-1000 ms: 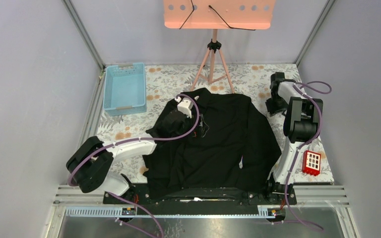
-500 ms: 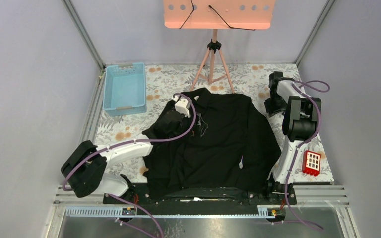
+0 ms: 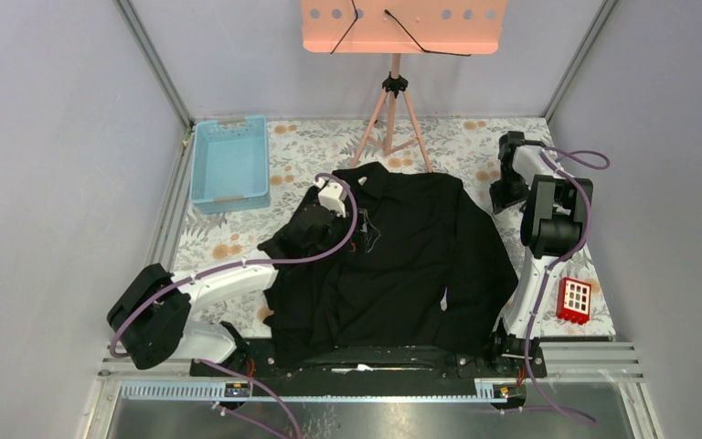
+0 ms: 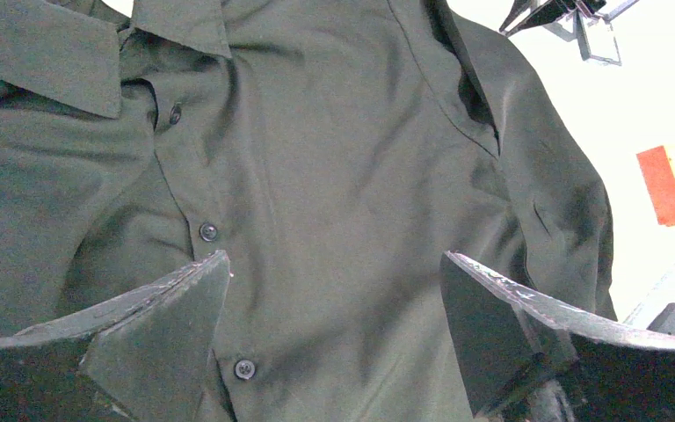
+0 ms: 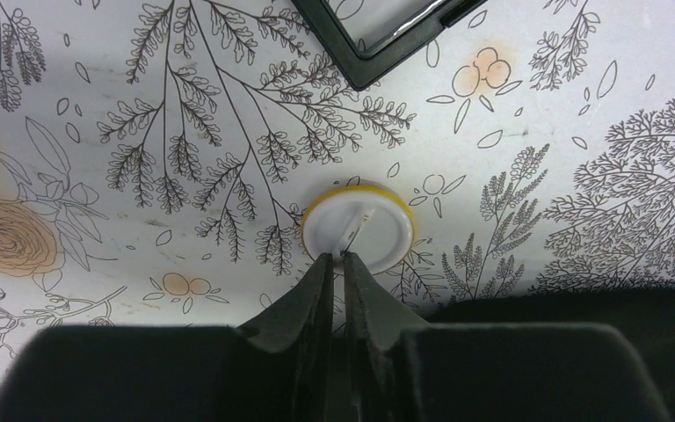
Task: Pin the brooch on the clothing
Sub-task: Pick up the brooch from the center of the board.
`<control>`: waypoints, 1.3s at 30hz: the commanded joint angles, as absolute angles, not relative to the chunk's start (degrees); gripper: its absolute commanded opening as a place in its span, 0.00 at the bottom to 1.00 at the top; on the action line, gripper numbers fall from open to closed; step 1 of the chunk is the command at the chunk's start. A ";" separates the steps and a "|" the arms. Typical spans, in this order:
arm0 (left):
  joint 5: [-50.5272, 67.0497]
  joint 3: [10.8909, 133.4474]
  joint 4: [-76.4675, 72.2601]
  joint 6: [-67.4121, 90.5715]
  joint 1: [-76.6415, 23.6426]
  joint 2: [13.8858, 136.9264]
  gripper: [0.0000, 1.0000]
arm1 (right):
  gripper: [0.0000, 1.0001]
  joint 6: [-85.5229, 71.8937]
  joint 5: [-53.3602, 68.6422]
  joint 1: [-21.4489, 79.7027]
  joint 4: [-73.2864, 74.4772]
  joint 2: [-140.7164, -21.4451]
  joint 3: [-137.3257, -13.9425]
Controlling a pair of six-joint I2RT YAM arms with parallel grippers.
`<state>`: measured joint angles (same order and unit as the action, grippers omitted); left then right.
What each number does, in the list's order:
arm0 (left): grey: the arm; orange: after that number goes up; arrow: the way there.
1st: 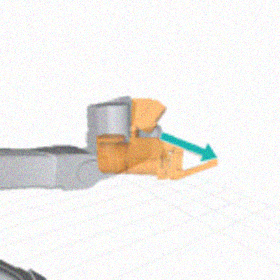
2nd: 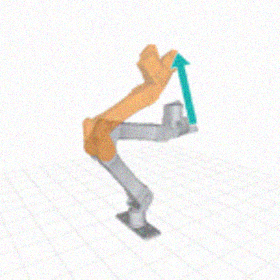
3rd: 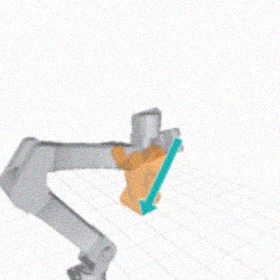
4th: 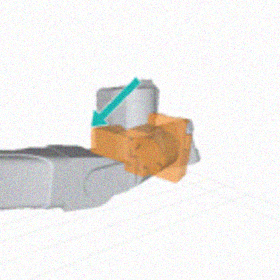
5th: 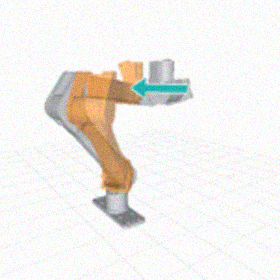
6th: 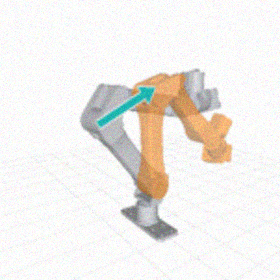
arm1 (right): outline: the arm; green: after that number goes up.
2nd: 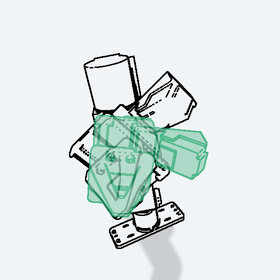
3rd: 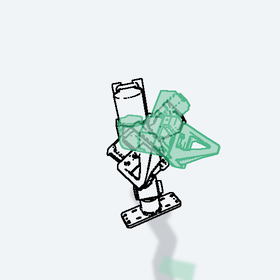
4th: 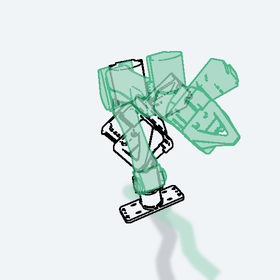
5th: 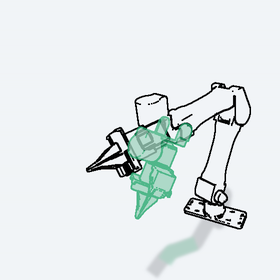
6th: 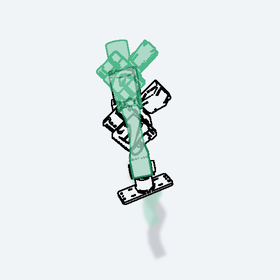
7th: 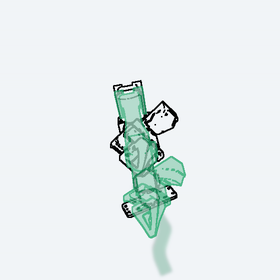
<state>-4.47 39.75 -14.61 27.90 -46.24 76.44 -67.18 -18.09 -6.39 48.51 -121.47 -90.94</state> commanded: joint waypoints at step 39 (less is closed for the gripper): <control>-4.22 39.15 -14.90 29.94 -45.79 74.64 0.98 | 0.00 -47.79 -17.23 -4.41 40.21 -102.70 -76.20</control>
